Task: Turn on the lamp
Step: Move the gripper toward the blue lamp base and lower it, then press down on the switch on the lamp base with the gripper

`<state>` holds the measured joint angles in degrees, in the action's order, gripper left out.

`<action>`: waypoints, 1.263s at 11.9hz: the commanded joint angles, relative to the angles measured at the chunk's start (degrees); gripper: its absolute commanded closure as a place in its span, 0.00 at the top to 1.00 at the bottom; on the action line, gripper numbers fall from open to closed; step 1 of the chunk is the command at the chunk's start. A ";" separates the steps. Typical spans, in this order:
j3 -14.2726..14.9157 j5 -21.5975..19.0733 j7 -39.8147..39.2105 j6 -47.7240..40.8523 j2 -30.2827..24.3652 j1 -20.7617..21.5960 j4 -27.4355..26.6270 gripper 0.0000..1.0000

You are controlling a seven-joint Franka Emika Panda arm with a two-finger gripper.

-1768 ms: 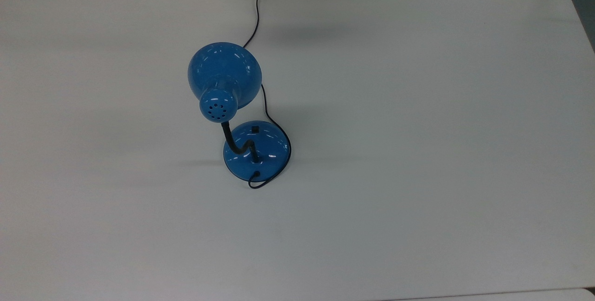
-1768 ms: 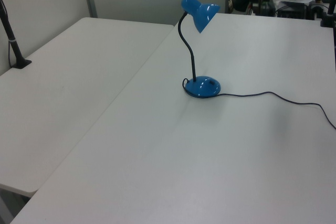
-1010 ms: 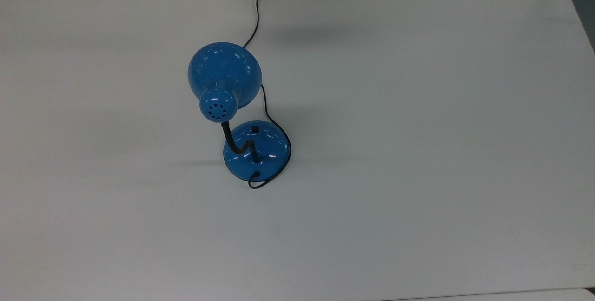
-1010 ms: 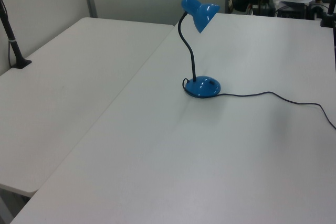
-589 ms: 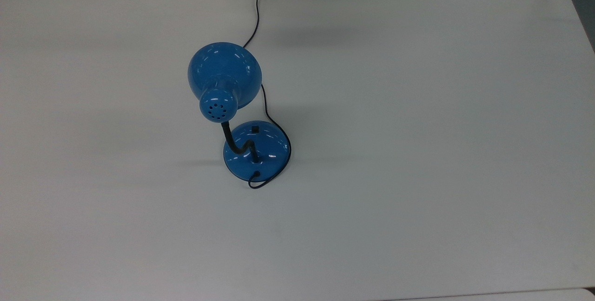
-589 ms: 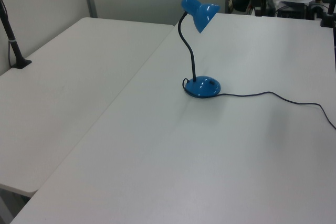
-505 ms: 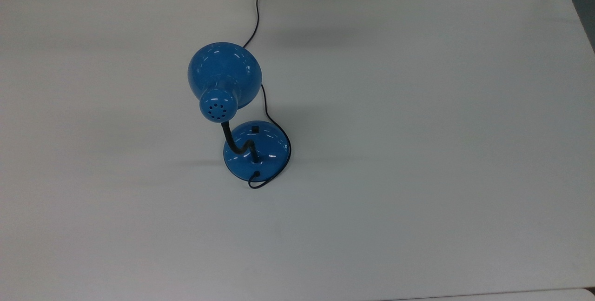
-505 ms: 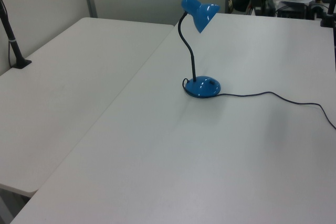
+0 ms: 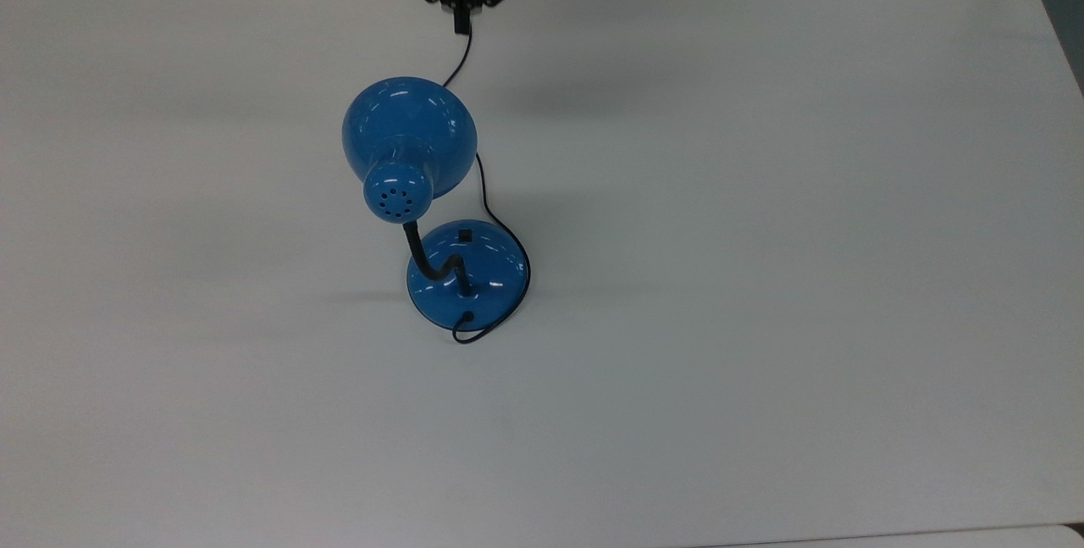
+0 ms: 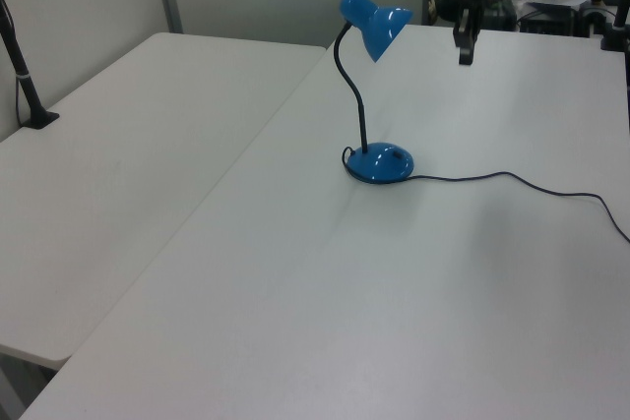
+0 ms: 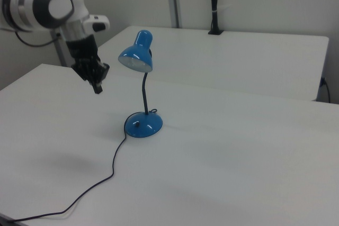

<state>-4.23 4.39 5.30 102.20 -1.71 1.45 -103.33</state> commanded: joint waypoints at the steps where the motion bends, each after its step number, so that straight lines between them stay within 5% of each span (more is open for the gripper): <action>1: 0.45 0.01 -0.47 12.80 -3.04 0.49 -11.69 0.01; 5: 0.54 0.01 -0.03 23.55 -0.41 -0.04 -18.22 0.01; 15: 0.62 1.50 8.50 52.72 13.30 -1.09 -17.96 0.01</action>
<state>-3.90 4.42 12.71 149.44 10.16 0.91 -121.45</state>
